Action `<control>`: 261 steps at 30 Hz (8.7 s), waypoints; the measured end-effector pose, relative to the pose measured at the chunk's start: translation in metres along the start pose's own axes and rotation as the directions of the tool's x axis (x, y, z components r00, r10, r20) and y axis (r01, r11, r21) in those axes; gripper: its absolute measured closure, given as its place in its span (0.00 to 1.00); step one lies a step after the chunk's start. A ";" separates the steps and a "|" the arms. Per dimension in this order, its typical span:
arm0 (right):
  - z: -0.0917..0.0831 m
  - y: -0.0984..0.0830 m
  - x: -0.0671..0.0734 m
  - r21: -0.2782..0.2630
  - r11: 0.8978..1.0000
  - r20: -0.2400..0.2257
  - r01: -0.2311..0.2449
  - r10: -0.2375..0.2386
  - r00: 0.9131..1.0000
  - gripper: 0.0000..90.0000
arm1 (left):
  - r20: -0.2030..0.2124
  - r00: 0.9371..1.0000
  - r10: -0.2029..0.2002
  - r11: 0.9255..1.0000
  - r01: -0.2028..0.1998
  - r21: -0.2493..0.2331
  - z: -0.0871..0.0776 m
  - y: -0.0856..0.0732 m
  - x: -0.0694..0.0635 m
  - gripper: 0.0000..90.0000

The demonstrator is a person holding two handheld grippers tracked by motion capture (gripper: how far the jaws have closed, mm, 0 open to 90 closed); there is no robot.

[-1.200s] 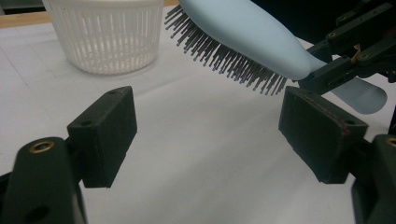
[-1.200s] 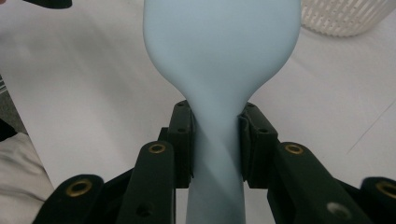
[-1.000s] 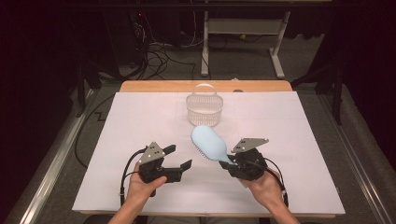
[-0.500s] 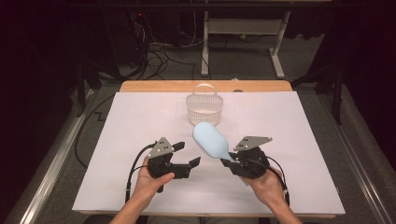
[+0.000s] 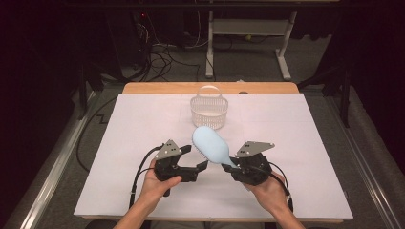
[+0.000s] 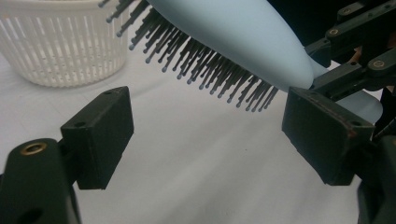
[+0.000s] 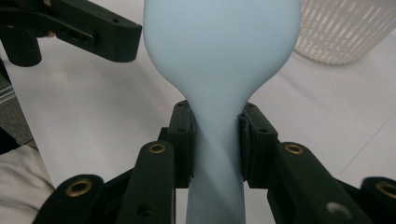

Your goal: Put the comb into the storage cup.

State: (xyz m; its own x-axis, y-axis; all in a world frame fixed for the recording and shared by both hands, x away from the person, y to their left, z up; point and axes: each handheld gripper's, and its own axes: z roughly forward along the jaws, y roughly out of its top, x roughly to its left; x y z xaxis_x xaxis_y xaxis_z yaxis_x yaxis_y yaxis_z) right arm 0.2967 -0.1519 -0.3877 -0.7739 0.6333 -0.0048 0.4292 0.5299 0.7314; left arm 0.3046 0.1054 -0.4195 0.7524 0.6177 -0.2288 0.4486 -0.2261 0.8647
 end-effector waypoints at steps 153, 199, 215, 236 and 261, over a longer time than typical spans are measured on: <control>-0.053 -0.075 -0.061 -0.312 0.941 0.099 -0.129 0.167 0.981 0.35 | 0.120 0.992 -0.044 0.999 0.045 -0.002 -0.027 0.061 0.006 0.60; -0.059 -0.148 -0.081 -0.414 0.892 0.176 -0.181 0.274 0.946 0.31 | 0.002 0.999 -0.047 0.997 0.047 -0.066 -0.025 0.112 0.041 0.60; -0.059 -0.148 -0.082 -0.409 0.892 0.172 -0.194 0.284 0.943 0.31 | -0.012 0.996 -0.085 0.994 0.084 -0.074 -0.021 0.128 0.058 0.60; -0.059 -0.148 -0.080 -0.410 0.892 0.167 -0.191 0.279 0.946 0.31 | -0.077 0.991 -0.108 0.989 0.099 -0.106 -0.005 0.152 0.074 0.60; -0.058 -0.148 -0.080 -0.403 0.893 0.165 -0.201 0.287 0.944 0.31 | -0.100 0.987 -0.129 0.985 0.116 -0.124 0.016 0.169 0.088 0.60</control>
State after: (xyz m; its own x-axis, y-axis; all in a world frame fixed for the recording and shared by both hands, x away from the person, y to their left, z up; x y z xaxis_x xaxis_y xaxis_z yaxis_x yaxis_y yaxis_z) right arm 0.2679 -0.3139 -0.4561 -0.5302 0.8427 0.0931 0.3509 0.1182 0.9289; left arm 0.4549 0.1095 -0.3004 0.6365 0.7138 -0.2923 0.4695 -0.0578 0.8810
